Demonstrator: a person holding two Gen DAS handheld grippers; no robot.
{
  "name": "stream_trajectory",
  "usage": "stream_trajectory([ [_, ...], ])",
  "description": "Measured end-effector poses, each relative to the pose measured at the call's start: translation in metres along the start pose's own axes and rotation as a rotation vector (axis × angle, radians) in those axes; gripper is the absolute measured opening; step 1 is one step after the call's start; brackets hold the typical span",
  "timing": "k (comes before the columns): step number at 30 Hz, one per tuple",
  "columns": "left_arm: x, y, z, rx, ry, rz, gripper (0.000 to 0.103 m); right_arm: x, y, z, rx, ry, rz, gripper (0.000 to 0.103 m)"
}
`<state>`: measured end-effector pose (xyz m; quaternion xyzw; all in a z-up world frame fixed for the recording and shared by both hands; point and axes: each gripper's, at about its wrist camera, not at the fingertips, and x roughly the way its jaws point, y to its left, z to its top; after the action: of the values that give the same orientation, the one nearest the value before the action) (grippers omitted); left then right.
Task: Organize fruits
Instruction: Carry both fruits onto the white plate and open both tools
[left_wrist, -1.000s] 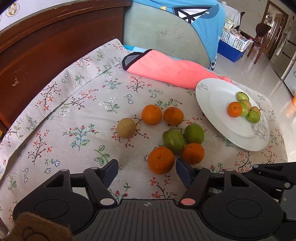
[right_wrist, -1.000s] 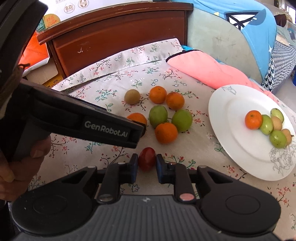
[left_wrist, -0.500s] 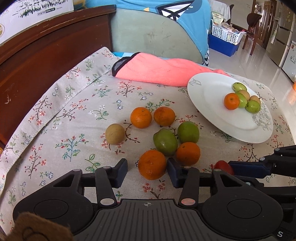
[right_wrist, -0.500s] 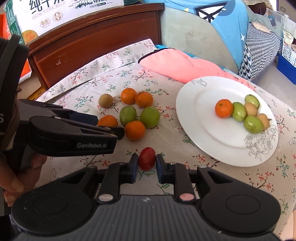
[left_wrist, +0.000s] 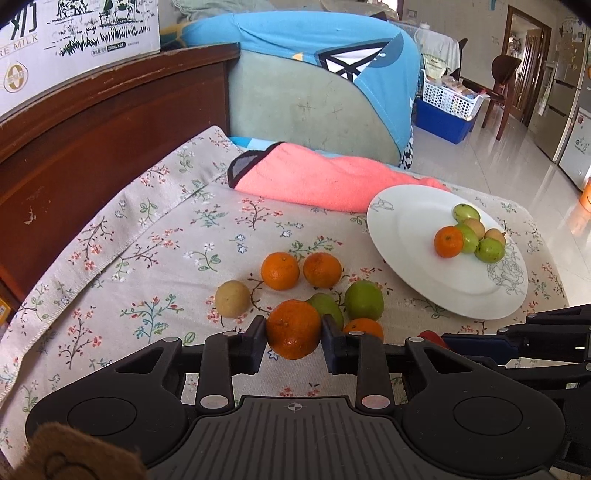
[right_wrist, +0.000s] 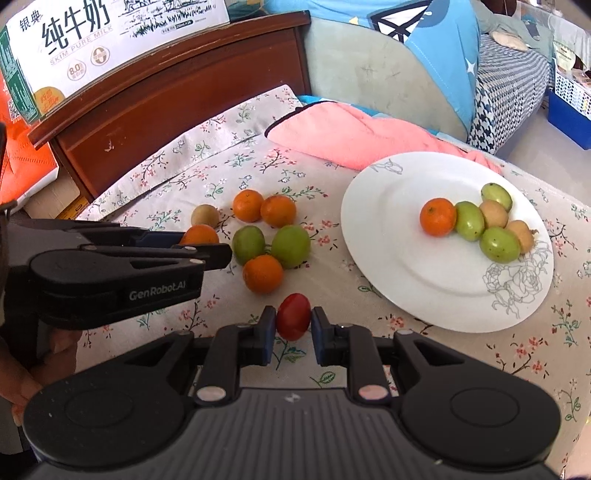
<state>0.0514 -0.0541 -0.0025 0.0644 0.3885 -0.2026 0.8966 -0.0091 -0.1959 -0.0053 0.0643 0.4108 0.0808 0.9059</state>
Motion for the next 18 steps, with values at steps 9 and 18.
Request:
stream_trajectory([
  [9, -0.015, -0.01, 0.016, 0.012, -0.075, -0.017, 0.029, -0.02, -0.014, 0.019, 0.062, -0.086, 0.001, 0.021],
  [18, -0.005, -0.025, 0.036, -0.007, -0.078, -0.091, 0.029, -0.046, -0.049, 0.041, 0.184, -0.195, -0.046, 0.021],
])
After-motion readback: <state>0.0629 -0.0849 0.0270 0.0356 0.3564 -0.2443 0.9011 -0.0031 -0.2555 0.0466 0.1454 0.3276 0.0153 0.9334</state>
